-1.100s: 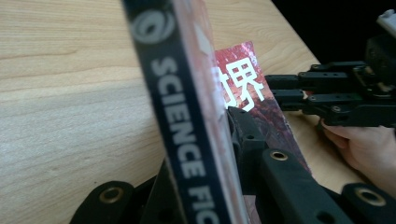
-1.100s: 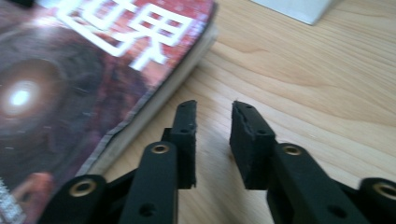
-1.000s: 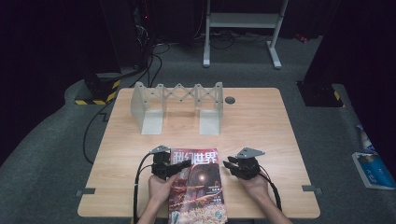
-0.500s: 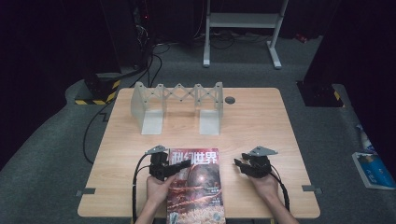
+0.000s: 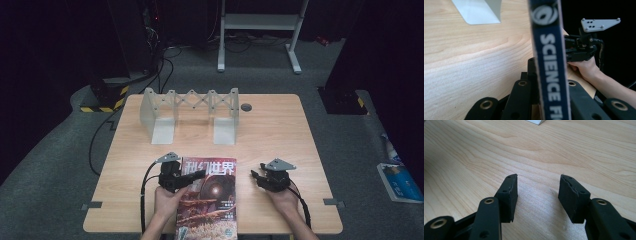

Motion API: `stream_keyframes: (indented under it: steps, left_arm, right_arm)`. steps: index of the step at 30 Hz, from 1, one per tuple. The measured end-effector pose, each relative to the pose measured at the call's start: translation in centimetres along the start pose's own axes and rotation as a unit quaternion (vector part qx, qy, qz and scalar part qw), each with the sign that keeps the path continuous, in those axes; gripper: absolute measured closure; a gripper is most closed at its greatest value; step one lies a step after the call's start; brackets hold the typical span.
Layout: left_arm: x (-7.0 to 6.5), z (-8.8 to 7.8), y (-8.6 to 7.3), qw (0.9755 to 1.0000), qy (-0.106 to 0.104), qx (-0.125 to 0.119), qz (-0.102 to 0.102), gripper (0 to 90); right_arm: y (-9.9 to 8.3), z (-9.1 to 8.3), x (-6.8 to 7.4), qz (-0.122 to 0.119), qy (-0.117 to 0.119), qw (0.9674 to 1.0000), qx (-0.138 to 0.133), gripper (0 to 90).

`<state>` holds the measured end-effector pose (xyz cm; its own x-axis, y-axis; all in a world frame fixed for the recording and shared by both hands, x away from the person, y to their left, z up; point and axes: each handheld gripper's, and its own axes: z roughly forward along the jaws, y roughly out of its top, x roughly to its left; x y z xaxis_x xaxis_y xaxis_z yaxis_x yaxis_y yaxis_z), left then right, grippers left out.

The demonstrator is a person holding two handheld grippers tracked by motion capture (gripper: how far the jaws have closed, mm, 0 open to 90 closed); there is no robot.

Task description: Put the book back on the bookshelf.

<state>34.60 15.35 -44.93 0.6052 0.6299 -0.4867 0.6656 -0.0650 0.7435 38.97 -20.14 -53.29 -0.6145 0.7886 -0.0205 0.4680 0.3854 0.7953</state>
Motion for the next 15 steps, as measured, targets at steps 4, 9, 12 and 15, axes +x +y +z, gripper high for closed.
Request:
stream_keyframes:
  steps: [4,9,12,15]
  left_arm:
    - [-0.7,-0.1,0.9,0.9998,-0.001,0.007,0.017,83.7]
    - [-1.3,-0.2,1.8,0.9994,0.0,0.014,0.032,83.7]
    - [-1.7,-0.1,2.1,0.9991,-0.002,0.018,0.037,83.8]
    - [-1.9,0.0,2.5,0.9988,-0.004,0.023,0.043,83.8]
  right_arm:
    - [0.0,0.0,0.0,0.001,-0.002,1.0,0.0,49.4]
    - [-0.1,-0.1,0.1,0.003,-0.003,1.0,0.0,48.7]
    - [-0.1,-0.1,0.1,0.004,-0.004,1.0,0.0,48.4]
    - [-0.1,-0.1,0.1,0.003,-0.005,1.0,0.0,48.2]
